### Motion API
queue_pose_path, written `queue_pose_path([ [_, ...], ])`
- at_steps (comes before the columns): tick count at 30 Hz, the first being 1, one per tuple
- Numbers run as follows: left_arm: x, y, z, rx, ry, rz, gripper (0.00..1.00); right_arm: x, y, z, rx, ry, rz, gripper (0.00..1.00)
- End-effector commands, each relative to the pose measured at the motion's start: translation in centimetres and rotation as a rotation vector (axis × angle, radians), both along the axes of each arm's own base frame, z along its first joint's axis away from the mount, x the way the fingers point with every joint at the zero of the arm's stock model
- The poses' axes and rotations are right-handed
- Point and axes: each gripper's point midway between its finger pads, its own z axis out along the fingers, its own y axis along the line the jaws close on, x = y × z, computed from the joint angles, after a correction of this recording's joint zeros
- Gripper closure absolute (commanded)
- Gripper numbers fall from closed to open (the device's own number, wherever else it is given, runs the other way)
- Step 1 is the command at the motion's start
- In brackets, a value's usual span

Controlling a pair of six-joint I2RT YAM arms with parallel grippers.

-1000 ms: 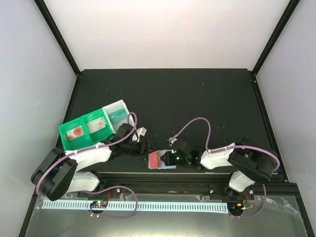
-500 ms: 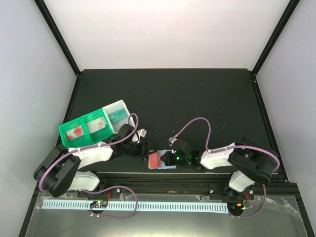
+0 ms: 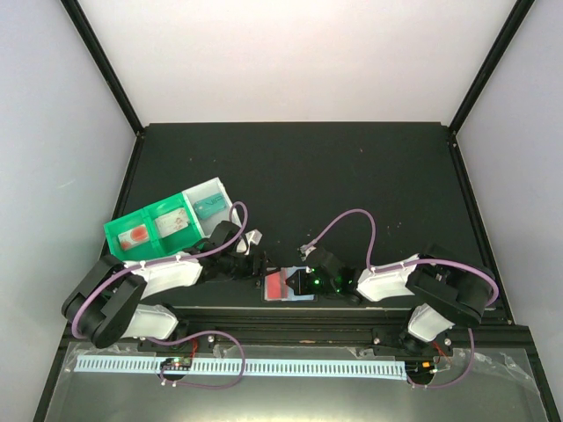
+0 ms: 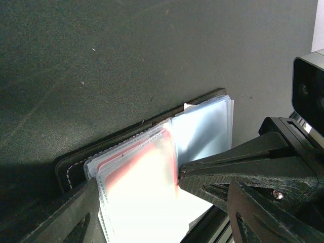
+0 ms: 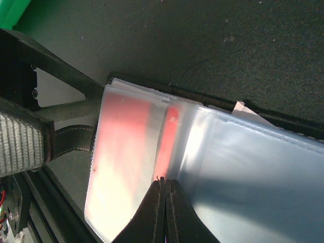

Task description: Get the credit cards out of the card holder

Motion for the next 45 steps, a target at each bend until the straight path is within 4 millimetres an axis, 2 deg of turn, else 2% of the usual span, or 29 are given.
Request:
queue_pose_path([
  [1,0.7,-1.2,1.8,-0.055,-0.036,-0.020,0.29,-0.6,-1.7,-1.8,-0.080,0.025,-0.015,0.99],
  [15,0.6,-1.2,2.5,-0.067,-0.037,-0.014,0.30,-0.6,-1.3,-1.9,-0.084,0.028,-0.001,0.99],
  [17,0.6,-1.2,3.4,-0.084,-0.062,-0.012,0.30,-0.6,-1.3,-2.0,-0.082,0.029,0.001,0.99],
  [23,0.3,-1.3,4.0,-0.104,-0.067,-0.015,0.43,-0.6,-0.9,-1.8,-0.061,0.022,0.012,0.99],
  [30,-0.3,-1.7,3.7,-0.129,-0.046,-0.014,0.55,-0.7,-1.0,-1.6,-0.049,0.016,0.013,0.99],
  [45,-1.4,-4.3,5.1,-0.174,-0.040,-0.057,0.67,-0.2,-1.4,-0.4,-0.034,-0.032,-0.006,0.92],
])
